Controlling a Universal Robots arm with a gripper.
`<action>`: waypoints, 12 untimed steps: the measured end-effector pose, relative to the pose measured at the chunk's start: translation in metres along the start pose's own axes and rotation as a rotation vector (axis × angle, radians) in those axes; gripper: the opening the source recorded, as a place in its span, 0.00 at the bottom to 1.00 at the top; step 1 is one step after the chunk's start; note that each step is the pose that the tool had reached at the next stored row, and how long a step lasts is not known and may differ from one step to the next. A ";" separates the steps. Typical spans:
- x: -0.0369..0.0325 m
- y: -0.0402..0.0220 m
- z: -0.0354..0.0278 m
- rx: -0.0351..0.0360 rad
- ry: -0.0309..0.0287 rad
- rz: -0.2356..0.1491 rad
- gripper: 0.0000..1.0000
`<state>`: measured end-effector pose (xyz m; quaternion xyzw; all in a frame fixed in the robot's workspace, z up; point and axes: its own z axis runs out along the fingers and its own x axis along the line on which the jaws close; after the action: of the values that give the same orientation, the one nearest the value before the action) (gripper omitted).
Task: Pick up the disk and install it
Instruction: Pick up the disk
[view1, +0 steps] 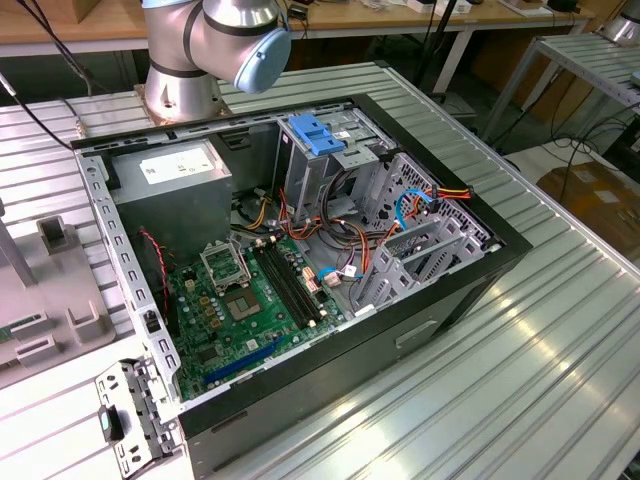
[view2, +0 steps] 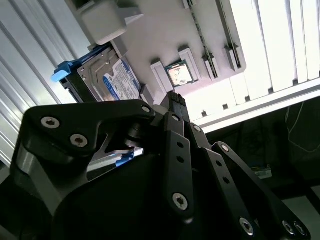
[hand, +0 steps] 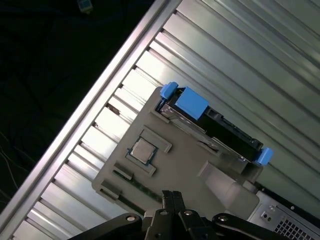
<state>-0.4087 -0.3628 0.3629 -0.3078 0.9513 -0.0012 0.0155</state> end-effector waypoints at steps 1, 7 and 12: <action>0.0000 0.0000 0.0000 -0.0002 0.0000 -0.006 0.11; 0.0000 0.0000 0.0000 -0.0010 -0.0004 -0.036 0.11; 0.0000 0.0000 0.0000 -0.0017 -0.0007 -0.061 0.11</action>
<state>-0.4087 -0.3628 0.3629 -0.3364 0.9416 -0.0007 0.0155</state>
